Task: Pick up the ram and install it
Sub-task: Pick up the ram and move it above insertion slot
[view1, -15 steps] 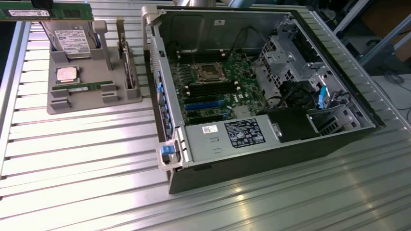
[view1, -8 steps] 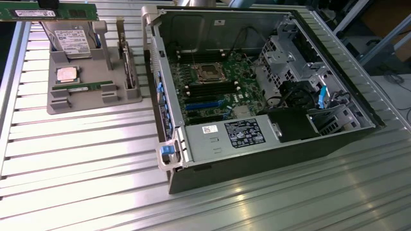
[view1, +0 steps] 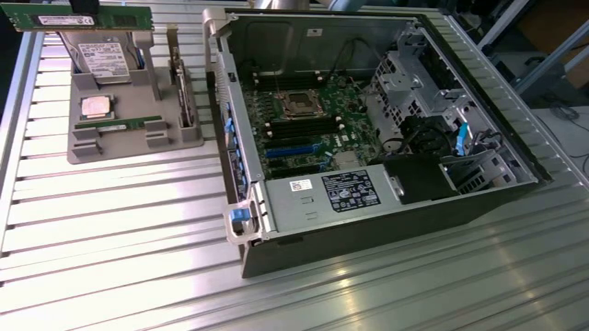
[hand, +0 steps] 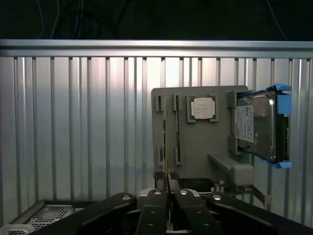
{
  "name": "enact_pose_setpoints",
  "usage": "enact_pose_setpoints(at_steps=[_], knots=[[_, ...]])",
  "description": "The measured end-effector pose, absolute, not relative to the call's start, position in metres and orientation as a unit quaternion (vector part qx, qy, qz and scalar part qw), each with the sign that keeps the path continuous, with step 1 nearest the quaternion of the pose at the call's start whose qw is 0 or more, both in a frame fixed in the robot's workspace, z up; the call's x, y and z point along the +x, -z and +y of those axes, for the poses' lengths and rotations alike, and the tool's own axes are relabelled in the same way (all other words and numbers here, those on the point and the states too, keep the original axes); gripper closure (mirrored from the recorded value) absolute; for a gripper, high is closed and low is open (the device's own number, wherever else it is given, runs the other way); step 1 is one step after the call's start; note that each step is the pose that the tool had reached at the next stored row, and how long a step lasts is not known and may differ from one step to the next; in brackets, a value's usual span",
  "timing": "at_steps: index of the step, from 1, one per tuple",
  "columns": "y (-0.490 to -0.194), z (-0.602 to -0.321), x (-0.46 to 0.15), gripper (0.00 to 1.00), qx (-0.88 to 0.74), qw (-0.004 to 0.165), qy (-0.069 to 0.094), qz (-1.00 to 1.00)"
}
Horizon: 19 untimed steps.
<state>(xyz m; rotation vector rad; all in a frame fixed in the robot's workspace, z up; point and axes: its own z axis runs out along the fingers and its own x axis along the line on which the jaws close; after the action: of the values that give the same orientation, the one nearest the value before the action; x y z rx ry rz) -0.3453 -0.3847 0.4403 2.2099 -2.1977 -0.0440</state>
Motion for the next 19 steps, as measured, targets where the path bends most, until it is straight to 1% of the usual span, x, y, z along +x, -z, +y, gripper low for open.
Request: enact_pose_setpoints(at_steps=[19], knots=[[-0.434, -0.385, -0.312, 0.88, 0.709, 0.013, 0.014, -0.705]])
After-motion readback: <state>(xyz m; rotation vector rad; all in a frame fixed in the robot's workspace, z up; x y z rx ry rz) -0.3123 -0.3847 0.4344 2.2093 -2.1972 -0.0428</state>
